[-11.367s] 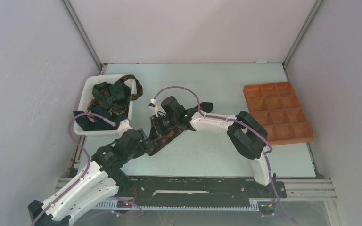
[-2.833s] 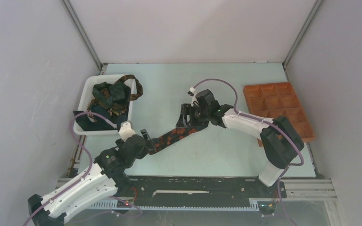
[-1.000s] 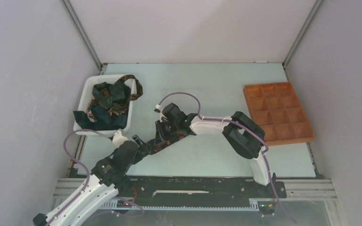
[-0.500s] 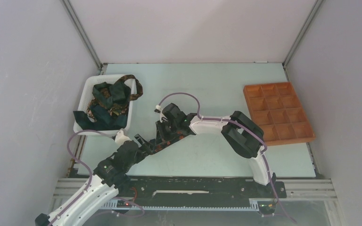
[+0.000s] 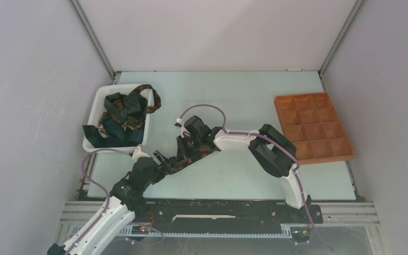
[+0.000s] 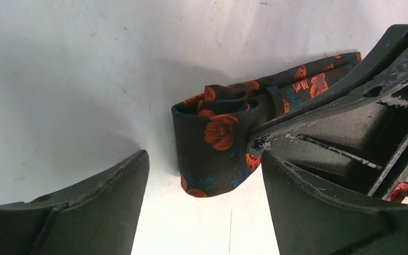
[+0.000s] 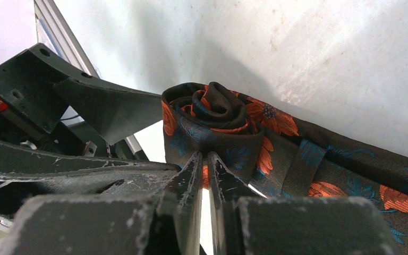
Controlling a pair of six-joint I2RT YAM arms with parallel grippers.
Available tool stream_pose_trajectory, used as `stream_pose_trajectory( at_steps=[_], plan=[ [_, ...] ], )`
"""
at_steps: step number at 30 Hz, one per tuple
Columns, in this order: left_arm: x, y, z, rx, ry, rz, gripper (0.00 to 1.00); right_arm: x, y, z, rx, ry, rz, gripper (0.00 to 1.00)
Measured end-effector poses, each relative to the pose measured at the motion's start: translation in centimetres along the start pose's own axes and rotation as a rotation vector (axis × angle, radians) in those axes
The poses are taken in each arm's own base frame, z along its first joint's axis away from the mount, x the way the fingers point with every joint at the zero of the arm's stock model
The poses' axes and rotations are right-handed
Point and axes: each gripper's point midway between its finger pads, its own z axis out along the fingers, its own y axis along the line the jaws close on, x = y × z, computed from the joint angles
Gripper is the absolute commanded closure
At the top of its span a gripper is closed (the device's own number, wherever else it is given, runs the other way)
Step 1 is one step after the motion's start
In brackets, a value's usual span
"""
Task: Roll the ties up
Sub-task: Roll the tie at the center of the board.
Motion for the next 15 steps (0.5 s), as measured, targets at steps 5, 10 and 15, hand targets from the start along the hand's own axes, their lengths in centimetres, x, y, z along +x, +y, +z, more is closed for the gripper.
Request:
stream_pose_trajectory(
  at_steps=[5,10,15],
  plan=[
    [-0.1,-0.3,0.8,0.034,0.001,-0.018,0.17,0.1,-0.2,0.1,-0.006,0.010,0.006,0.90],
    [-0.2,-0.7,1.2,0.068,0.000,-0.032,0.21,0.2,-0.3,0.1,-0.011,0.015,0.008,0.91],
    [-0.3,-0.8,1.7,0.079,0.000,-0.034,0.30,0.1,-0.5,0.1,-0.015,0.018,0.012,0.91]
  ],
)
